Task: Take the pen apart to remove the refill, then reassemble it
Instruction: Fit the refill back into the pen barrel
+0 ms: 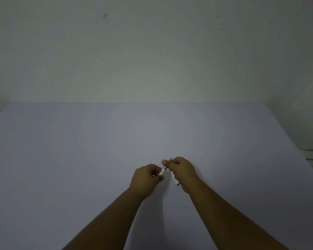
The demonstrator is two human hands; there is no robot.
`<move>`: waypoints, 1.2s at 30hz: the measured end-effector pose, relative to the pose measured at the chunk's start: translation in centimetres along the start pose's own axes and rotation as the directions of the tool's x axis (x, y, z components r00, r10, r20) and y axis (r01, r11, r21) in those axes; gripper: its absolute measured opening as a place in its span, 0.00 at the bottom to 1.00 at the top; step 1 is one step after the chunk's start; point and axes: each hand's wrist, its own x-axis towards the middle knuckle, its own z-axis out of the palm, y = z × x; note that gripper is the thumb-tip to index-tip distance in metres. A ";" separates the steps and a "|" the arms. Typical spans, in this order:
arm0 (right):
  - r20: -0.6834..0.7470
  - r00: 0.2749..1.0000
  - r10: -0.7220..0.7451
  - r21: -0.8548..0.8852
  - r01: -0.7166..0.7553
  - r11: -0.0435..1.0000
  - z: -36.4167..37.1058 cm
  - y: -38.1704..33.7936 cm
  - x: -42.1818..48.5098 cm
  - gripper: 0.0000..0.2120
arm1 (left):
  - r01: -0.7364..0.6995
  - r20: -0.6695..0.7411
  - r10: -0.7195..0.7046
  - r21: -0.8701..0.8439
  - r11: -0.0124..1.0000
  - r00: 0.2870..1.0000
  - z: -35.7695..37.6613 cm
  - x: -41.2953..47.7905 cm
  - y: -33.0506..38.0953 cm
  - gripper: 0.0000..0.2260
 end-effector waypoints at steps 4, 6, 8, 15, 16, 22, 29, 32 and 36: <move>-0.035 0.999 -0.023 0.040 0.024 0.999 0.3 -0.1 0.0 0.11 | -0.033 0.004 0.033 0.045 0.998 0.999 0.1 -0.1 0.4 0.06; -0.042 0.998 -0.045 -0.065 0.042 0.997 0.3 -0.3 0.0 0.12 | -0.028 0.005 0.028 0.051 0.998 1.000 0.2 -0.3 0.4 0.06; -0.031 0.999 -0.040 -0.105 0.036 0.994 0.2 -0.5 -0.1 0.14 | -0.020 0.003 0.020 0.043 0.999 1.000 0.1 -0.3 0.3 0.05; 0.010 0.999 -0.044 -0.117 0.045 0.992 -0.3 -0.5 -0.4 0.14 | -0.022 -0.007 0.023 0.056 0.998 1.000 -0.7 -0.3 0.4 0.05; -0.009 0.999 -0.050 -0.114 0.049 0.992 -0.2 -0.5 -0.4 0.15 | -0.026 -0.008 0.027 0.052 0.998 1.000 -0.7 -0.3 0.5 0.05; 0.051 0.994 -0.093 -0.001 0.093 0.996 0.1 -0.8 -0.6 0.05 | -0.022 -0.021 0.023 0.043 0.999 1.000 -0.9 -0.4 0.7 0.05; -0.041 0.999 -0.021 -0.122 0.016 0.992 0.0 -0.5 -0.4 0.19 | -0.040 -0.009 0.041 0.036 0.999 0.999 -0.5 -0.8 0.9 0.05; 0.008 0.999 -0.049 -0.046 0.050 0.998 -0.3 -0.4 -0.6 0.14 | -0.018 -0.011 0.018 0.020 1.000 1.000 -0.5 -0.7 0.8 0.04; 0.059 0.997 -0.056 -0.001 0.056 0.998 -0.8 -0.4 -0.6 0.10 | 0.004 -0.008 -0.004 0.019 1.000 1.000 -0.8 -0.5 0.6 0.04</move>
